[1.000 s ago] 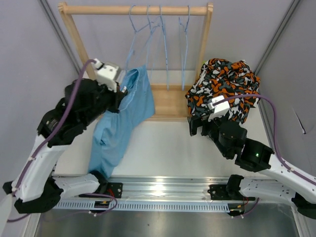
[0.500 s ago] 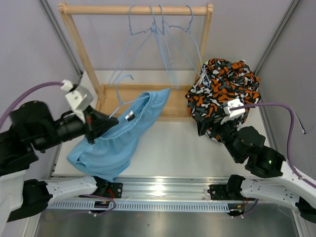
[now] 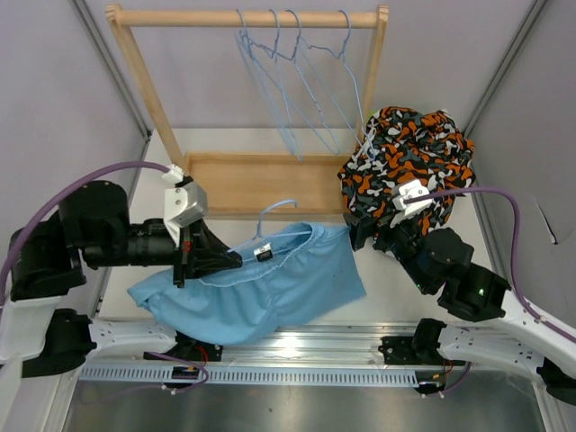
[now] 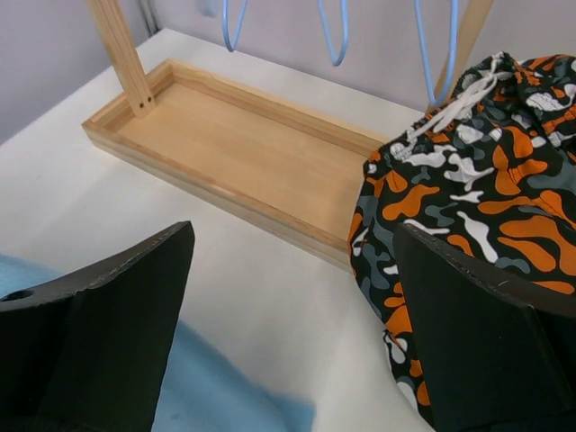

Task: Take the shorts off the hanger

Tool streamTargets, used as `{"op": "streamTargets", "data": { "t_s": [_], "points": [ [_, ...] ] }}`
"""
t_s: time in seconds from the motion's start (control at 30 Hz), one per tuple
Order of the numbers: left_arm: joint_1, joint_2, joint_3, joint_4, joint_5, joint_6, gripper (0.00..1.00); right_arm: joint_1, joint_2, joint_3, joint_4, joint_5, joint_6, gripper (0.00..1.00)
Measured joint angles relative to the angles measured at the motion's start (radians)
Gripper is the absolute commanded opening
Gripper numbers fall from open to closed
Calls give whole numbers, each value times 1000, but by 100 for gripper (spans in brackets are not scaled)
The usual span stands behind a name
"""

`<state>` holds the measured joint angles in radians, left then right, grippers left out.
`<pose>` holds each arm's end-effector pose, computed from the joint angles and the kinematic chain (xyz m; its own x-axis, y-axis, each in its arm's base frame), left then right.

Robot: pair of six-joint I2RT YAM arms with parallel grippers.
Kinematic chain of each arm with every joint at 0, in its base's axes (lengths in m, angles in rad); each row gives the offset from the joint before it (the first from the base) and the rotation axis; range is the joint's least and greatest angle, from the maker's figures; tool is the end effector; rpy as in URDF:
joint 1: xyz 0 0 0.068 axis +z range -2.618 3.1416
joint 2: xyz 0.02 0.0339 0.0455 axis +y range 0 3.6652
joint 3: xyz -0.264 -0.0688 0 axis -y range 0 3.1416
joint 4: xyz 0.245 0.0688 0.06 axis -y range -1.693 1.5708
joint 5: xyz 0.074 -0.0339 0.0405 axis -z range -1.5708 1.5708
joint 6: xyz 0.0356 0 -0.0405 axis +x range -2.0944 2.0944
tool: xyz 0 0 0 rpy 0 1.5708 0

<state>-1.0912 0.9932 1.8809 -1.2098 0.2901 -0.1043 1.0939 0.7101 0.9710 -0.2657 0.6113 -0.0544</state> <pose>0.0309 -0.0815 0.5283 -0.2468 0.2584 -0.9340 0.9548 0.2296 -0.1888 0.0843 0.1187 0.4063 0.0230 -0.0524 -0.9984 -0.4635 0.8842 -0.0571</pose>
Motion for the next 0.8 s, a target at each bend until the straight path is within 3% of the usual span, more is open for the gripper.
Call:
{"op": "streamTargets", "data": {
  "t_s": [0.33,0.6,0.8],
  "points": [
    [-31,6,163,-29,-194,19,0,3,-45,0,10,-21,10,99],
    [-32,12,175,-36,-272,27,0,3,-144,6,4,-15,13,100],
    [-32,25,175,-36,-283,27,0,3,-116,20,11,-133,14,99]
  ]
}}
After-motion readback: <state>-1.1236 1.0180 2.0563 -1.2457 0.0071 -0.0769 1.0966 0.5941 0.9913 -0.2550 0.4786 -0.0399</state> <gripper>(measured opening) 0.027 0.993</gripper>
